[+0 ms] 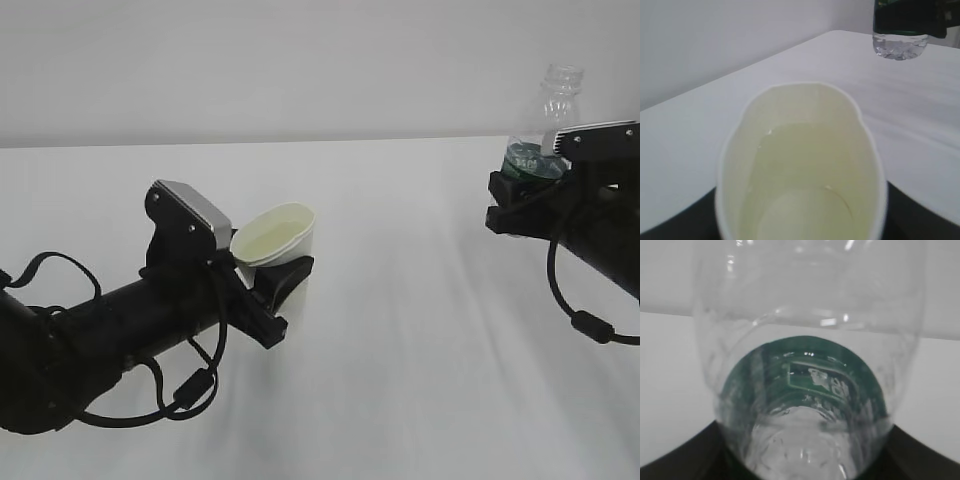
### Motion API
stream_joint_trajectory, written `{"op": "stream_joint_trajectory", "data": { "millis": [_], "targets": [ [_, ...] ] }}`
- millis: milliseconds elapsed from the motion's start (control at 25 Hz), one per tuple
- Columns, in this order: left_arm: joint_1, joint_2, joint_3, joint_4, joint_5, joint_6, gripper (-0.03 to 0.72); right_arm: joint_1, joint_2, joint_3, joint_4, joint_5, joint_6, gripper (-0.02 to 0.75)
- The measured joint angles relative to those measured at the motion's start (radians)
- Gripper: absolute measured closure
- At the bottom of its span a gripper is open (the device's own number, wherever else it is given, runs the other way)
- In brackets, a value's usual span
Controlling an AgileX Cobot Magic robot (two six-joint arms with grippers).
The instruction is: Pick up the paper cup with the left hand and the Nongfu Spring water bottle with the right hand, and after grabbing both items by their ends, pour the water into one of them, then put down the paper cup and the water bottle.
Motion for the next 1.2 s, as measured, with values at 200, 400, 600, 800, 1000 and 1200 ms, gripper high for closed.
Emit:
{"op": "stream_joint_trajectory", "data": {
  "millis": [200,400,600,800,1000,1200],
  "targets": [
    [0.024,0.000,0.000,-0.009,0.000,0.004,0.276,0.000,0.000,0.000,0.000,0.004,0.000,0.301],
    [0.071,0.000,0.000,-0.013,0.000,0.004,0.276,0.000,0.000,0.000,0.000,0.004,0.000,0.301],
    [0.111,0.000,0.000,-0.014,0.000,0.004,0.276,0.000,0.000,0.000,0.000,0.005,0.000,0.301],
    [0.141,0.000,0.000,-0.016,0.000,0.005,0.276,0.000,0.000,0.000,0.000,0.008,0.000,0.301],
    [0.167,0.000,0.000,-0.016,0.000,0.005,0.276,0.000,0.000,0.000,0.000,0.008,0.000,0.301],
    [0.194,0.000,0.000,-0.018,0.000,0.005,0.276,0.000,0.000,0.000,0.000,0.014,0.000,0.301]
  ]
}}
